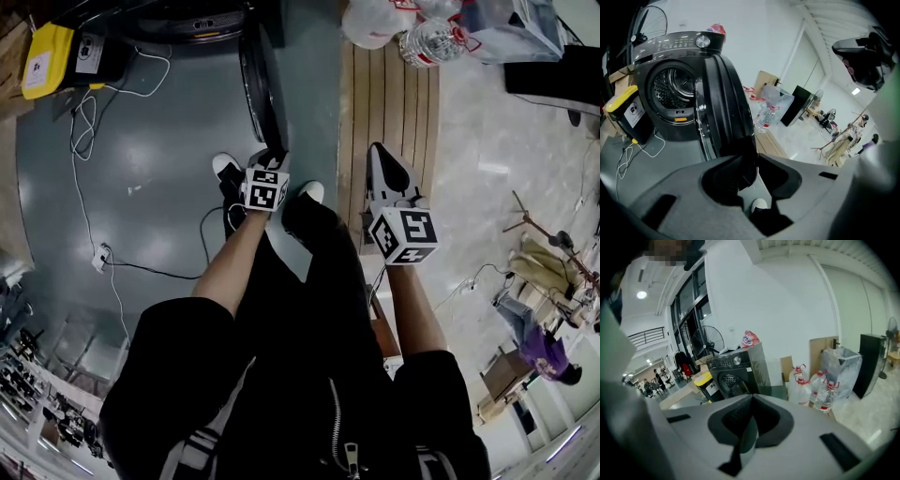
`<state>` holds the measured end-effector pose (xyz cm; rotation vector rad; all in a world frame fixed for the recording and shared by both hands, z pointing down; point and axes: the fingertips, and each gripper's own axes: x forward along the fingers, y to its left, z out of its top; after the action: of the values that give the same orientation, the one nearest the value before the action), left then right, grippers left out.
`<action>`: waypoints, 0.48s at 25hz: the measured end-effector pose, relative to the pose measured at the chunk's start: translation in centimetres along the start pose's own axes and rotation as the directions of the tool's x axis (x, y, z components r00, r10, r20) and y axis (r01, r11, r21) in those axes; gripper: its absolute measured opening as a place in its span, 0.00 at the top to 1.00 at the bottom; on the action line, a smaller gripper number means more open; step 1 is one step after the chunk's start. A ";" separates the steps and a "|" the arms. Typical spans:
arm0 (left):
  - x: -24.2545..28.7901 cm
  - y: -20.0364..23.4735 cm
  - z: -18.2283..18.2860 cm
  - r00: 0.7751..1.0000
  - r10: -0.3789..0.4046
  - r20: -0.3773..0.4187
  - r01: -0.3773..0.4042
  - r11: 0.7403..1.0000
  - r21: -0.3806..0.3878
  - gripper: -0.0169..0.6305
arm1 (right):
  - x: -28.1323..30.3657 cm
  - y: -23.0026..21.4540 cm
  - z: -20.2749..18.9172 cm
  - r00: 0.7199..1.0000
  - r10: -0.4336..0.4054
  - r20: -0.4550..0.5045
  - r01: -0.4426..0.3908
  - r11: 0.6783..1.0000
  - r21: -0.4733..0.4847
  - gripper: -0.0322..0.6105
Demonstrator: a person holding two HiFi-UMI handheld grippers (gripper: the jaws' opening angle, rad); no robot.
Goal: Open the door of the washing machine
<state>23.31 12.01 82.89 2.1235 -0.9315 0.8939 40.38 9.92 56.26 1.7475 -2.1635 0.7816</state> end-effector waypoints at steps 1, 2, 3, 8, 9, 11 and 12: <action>0.6 -0.9 0.5 1.000 -0.013 0.003 0.013 1.000 0.008 0.80 | -0.3 -0.9 0.0 1.000 -0.008 0.000 0.008 1.000 0.003 0.95; 1.2 -1.8 1.0 1.000 -0.026 0.005 0.026 1.000 0.013 0.80 | -0.6 -1.6 0.0 1.000 -0.016 0.001 0.016 1.000 0.006 0.95; 1.8 -2.6 1.6 0.999 -0.041 0.007 0.041 0.999 0.015 0.80 | -0.8 -2.4 0.0 1.000 -0.024 0.000 0.024 1.000 0.010 0.95; 3.4 -5.8 4.2 0.991 -0.131 0.039 0.130 0.991 0.030 0.80 | -1.3 -4.4 0.5 0.999 -0.054 0.005 0.053 0.998 0.028 0.95; 3.4 -6.1 4.7 0.989 -0.140 0.044 0.138 0.990 0.037 0.80 | -1.3 -4.5 0.7 0.998 -0.057 0.007 0.057 0.998 0.030 0.95; 2.9 -6.0 5.5 0.988 -0.146 0.054 0.144 0.989 0.044 0.81 | -1.2 -4.4 0.9 0.998 -0.062 0.008 0.062 0.998 0.034 0.95; 2.4 -5.7 5.8 0.987 -0.146 0.060 0.143 0.989 0.045 0.82 | -1.0 -4.0 1.0 0.998 -0.062 0.008 0.062 0.997 0.036 0.95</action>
<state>30.93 9.82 79.98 2.2340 -0.7842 0.7833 44.62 9.65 55.89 1.8301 -2.1026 0.8032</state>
